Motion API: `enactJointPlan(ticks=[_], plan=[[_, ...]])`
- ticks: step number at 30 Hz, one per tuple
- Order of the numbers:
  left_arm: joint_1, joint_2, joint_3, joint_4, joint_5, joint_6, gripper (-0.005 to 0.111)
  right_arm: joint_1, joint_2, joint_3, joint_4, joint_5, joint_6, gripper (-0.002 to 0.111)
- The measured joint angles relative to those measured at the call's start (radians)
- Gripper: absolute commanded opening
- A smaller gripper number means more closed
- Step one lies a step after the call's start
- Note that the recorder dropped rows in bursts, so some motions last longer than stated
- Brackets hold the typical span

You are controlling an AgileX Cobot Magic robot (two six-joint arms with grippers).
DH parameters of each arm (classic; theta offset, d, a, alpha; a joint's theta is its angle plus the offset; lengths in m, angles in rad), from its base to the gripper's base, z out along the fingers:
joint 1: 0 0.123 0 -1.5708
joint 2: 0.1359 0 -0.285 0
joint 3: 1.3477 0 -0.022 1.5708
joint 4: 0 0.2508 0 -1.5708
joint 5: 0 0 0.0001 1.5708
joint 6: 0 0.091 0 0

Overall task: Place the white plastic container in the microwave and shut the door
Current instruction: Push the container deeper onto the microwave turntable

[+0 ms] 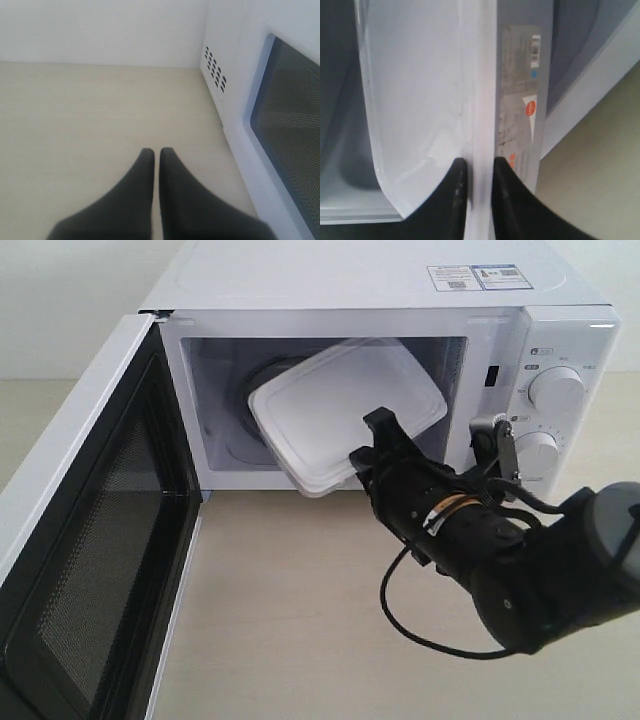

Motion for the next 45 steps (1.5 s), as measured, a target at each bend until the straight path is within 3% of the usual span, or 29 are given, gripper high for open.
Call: enactJointPlan(ticks=[23,45], plan=[[0.000,0.000,0.000,0.000,0.000,0.000,0.004,0.002,0.002,-0.292,0.161,0.286,-0.188,0.000],[0.000,0.000,0.000,0.000,0.000,0.000,0.004,0.023,0.082,-0.298,0.218,0.198,-0.198,0.000]])
